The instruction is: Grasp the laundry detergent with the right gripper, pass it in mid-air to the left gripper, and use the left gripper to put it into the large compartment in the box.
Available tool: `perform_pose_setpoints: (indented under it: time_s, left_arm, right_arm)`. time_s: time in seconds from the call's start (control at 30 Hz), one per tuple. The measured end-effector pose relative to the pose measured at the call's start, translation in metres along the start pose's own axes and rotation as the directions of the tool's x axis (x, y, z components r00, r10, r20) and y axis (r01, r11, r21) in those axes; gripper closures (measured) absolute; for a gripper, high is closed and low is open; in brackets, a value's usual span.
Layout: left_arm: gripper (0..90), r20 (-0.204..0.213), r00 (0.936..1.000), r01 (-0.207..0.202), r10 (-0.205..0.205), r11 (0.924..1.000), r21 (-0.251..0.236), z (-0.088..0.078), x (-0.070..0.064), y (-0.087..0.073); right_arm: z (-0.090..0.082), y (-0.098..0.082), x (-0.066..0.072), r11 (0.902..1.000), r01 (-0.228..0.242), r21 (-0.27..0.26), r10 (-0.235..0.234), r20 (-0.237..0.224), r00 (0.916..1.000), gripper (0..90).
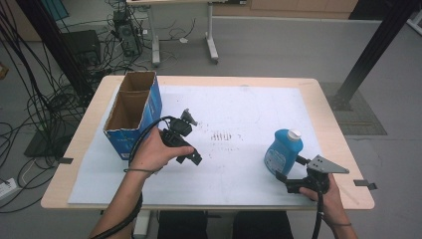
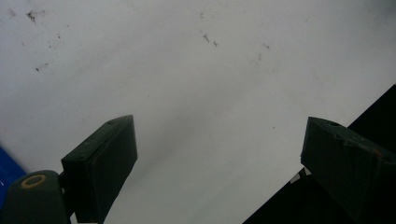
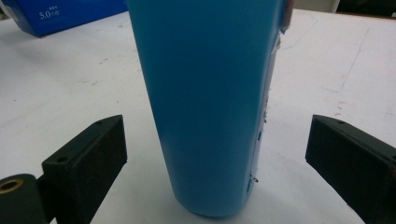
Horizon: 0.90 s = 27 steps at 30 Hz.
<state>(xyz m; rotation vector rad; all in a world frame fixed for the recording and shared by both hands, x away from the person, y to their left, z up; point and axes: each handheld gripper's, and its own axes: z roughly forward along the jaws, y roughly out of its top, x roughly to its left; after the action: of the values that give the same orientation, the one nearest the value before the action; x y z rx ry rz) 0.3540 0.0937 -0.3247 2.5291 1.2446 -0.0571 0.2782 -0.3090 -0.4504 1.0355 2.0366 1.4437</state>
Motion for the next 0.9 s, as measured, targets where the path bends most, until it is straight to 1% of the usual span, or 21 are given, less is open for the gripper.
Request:
perform_pose_setpoints:
  time_s: [0.1, 0.2, 0.33, 0.4, 0.53, 0.63, 0.9]
  left_arm:
    - [11.0, 0.0, 1.0, 0.0, 0.0, 1.0, 0.0, 0.0, 0.0, 0.0]
    - [11.0, -0.001, 1.0, 0.0, 0.0, 1.0, 0.004, 0.0, 0.001, -0.001]
    - [11.1, 0.0, 1.0, 0.0, 0.0, 1.0, 0.003, 0.0, 0.001, -0.002]
    - [11.1, 0.0, 1.0, -0.001, 0.001, 1.0, 0.004, 0.0, 0.001, -0.002]
    - [11.1, 0.0, 1.0, -0.002, 0.002, 1.0, 0.004, -0.001, 0.001, -0.002]
    - [11.1, -0.001, 1.0, -0.004, 0.004, 1.0, 0.006, -0.001, 0.001, -0.003]
    - [11.1, 0.001, 1.0, -0.003, 0.003, 1.0, 0.003, -0.002, 0.0, -0.004]
  right_arm:
    - [0.001, -0.001, 0.0, 0.9999, 0.005, -0.01, -0.005, 0.004, 1.0, 5.1]
    - [0.002, -0.001, 0.0, 0.9997, 0.01, -0.024, -0.009, 0.02, 0.9998, 4.8]
    - [0.004, -0.002, 0.001, 0.9995, 0.009, -0.031, -0.008, 0.015, 0.9999, 4.1]
    - [0.006, -0.003, 0.002, 0.9995, 0.012, -0.029, -0.012, 0.021, 0.9997, 4.1]
    - [0.008, -0.004, 0.003, 0.9992, 0.011, -0.038, -0.01, 0.016, 0.9998, 3.9]
    - [0.009, -0.005, 0.004, 0.9993, 0.011, -0.036, -0.011, 0.021, 0.9997, 3.9]
    - [0.011, -0.006, 0.004, 0.9991, 0.001, -0.042, 0.0, 0.02, 0.9998, 3.9]
